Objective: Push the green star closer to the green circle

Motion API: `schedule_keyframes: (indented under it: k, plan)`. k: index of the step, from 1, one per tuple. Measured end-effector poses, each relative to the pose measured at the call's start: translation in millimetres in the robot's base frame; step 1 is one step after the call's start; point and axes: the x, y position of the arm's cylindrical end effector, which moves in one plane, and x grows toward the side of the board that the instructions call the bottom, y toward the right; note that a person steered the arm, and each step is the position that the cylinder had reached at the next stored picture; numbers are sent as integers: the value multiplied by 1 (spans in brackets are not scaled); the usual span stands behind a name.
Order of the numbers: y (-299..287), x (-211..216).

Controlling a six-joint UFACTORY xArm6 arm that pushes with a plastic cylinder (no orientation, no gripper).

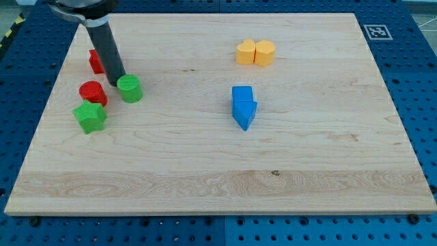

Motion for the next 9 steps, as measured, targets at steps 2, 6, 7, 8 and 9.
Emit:
schedule_keyframes:
  k: [2,6,7,8,9]
  plan:
    - [-53,-9]
    - [-118,69]
    - [-118,69]
    - [-94,92]
    - [-91,105]
